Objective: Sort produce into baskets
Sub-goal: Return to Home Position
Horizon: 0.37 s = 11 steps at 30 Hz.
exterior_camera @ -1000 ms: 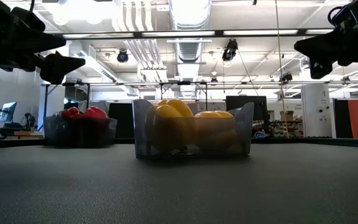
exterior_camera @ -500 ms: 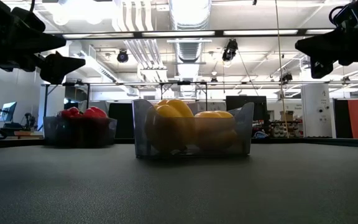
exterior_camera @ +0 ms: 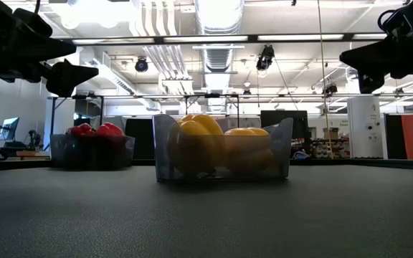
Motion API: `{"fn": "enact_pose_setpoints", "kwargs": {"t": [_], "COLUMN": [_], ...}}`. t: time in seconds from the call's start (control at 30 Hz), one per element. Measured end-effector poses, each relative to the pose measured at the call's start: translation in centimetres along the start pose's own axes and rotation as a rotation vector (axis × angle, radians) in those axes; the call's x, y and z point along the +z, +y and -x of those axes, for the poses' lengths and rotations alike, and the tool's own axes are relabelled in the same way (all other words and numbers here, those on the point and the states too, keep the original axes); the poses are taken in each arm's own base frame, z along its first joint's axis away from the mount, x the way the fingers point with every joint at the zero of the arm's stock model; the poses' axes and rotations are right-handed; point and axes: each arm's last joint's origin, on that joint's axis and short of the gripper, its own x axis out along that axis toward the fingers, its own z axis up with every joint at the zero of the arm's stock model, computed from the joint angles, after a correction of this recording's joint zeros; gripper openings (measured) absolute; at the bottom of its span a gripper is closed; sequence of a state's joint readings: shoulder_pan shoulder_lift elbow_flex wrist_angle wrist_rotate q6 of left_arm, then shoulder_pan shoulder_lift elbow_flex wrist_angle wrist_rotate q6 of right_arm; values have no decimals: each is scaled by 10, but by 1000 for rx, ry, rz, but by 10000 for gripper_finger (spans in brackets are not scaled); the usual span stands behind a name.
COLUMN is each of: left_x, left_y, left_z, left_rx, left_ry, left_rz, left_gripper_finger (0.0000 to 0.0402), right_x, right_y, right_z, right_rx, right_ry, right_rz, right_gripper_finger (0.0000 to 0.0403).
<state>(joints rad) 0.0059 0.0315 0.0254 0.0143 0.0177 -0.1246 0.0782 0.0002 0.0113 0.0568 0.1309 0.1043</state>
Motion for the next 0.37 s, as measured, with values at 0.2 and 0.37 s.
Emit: {"fn": "enact_pose_setpoints", "kwargs": {"t": [0.2, 0.37], "left_x": [0, 0], "left_y": [0, 0], "left_z": [0, 0], "left_rx": [0, 0], "left_ry": [0, 0], "left_rz": [0, 0], "left_gripper_finger": [327, 326], "right_x": [0, 0], "right_y": [0, 0], "right_z": [0, 0], "right_rx": [0, 0], "right_ry": [2, 2], "right_rz": [0, 0], "right_gripper_finger": [18, 18]}}
